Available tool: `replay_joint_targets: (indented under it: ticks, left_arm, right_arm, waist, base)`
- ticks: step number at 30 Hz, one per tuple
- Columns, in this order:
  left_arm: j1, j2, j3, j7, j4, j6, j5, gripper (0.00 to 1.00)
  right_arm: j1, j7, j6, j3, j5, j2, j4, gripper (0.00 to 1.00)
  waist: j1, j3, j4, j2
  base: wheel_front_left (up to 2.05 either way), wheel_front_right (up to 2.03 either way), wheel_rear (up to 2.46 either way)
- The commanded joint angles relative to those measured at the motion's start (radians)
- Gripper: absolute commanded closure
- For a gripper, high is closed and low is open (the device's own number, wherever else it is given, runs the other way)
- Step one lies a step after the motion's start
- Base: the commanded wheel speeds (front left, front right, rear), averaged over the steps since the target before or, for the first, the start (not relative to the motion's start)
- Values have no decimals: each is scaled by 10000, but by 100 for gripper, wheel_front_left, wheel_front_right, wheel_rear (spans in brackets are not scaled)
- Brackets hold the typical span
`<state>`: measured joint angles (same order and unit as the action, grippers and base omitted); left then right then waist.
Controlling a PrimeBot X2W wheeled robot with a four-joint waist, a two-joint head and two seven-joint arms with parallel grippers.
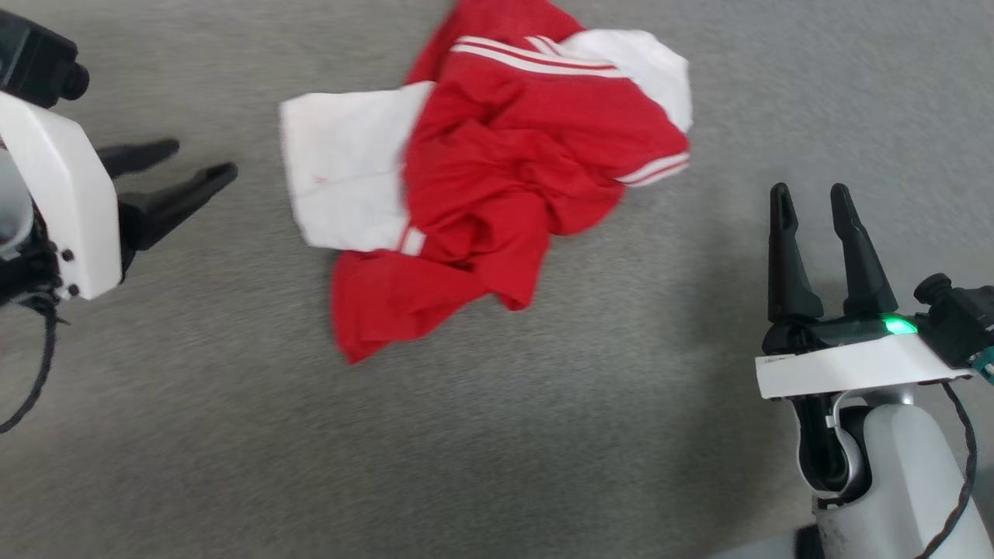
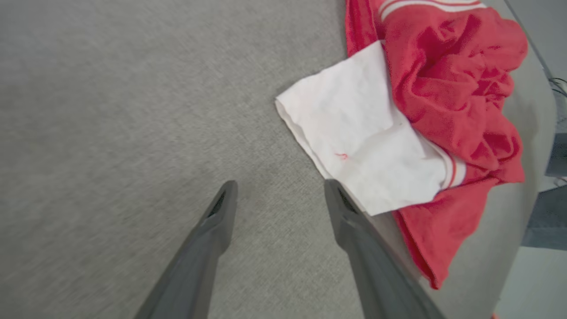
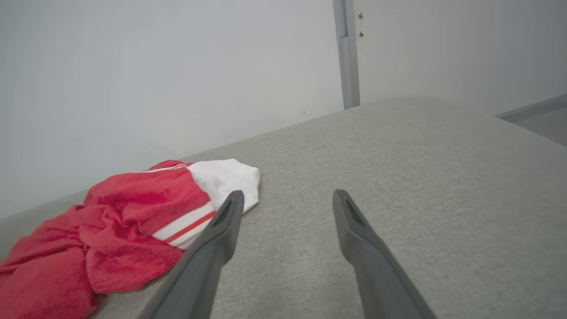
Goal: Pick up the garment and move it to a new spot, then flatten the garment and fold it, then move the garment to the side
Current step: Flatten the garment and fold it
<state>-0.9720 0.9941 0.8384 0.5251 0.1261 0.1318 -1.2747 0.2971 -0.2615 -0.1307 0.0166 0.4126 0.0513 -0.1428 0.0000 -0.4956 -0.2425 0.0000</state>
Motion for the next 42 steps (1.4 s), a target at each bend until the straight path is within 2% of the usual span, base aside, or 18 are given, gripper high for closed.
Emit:
replay_joint_targets:
  ticks: [1, 5, 14, 15, 16, 17, 18, 21, 26, 29, 35, 42]
  left_arm:
    - [-305, 87, 150, 645, 135, -22, -513, 0]
    - [-657, 265, 409, 1712, 488, -22, -1170, 0]
    - [-429, -46, 854, 2500, 577, -24, -2017, 0]
    - [-476, -33, 906, 2524, 484, -24, -1944, 6]
    - [-553, 12, 946, 2448, 455, -24, -1768, 47]
    - [-604, 19, 977, 2340, 443, -25, -1631, 71]
    - [-603, -26, 964, 2210, 487, -25, -1682, 100]
    - [-668, -179, 866, 1864, 612, -24, -1751, 100]
    - [-774, -6, 591, 1122, 917, -24, -1810, 100]
    - [-615, 245, 499, 622, 1131, -24, -1841, 100]
    - [-116, 1099, 299, -394, 1691, -24, -2027, 100]
    - [487, 1737, 354, -1340, 2787, -24, -1978, 100]
  right_arm:
    - [-39, -49, -1, 48, 175, -6, 46, 0]
    - [-84, -51, -1, 212, 496, -6, 105, 0]
    - [-198, -51, -1, 340, 803, -3, 238, 0]
    - [-191, -51, -1, 332, 824, -4, 253, 0]
    - [-184, -51, -1, 316, 835, -4, 266, 0]
    - [-182, -51, -1, 289, 835, -3, 267, 0]
    - [-176, -51, -1, 260, 821, -4, 258, 0]
    - [-86, -51, -1, 150, 699, -4, 222, 0]
    - [-4, -51, -1, -31, 431, -3, 176, 0]
    - [50, -51, -1, -128, 238, -1, 126, 0]
    - [149, -51, -1, -271, -95, 1, -30, 0]
    - [159, -51, -1, -364, -332, 2, -106, 0]
  waist:
    - [0, -565, -780, 0]
    - [0, -674, -1244, 0]
    - [0, -863, -1662, 0]
    - [0, -884, -1667, 0]
    - [0, -898, -1663, 0]
    - [0, -902, -1645, 0]
    - [0, -892, -1612, 0]
    - [0, -803, -1410, 0]
    - [0, -534, -827, 0]
    - [0, -332, -450, 0]
    - [0, -37, 152, 0]
    - [0, 129, 419, 0]
  base:
    - [0, 0, 0]
    - [0, 0, 0]
    - [0, 0, 0]
    - [0, 0, 0]
    - [0, 0, 0]
    - [0, 0, 0]
    - [0, 0, 0]
    - [0, 0, 0]
    - [0, 0, 0]
    - [0, 0, 0]
    - [0, 0, 0]
    - [0, 0, 0]
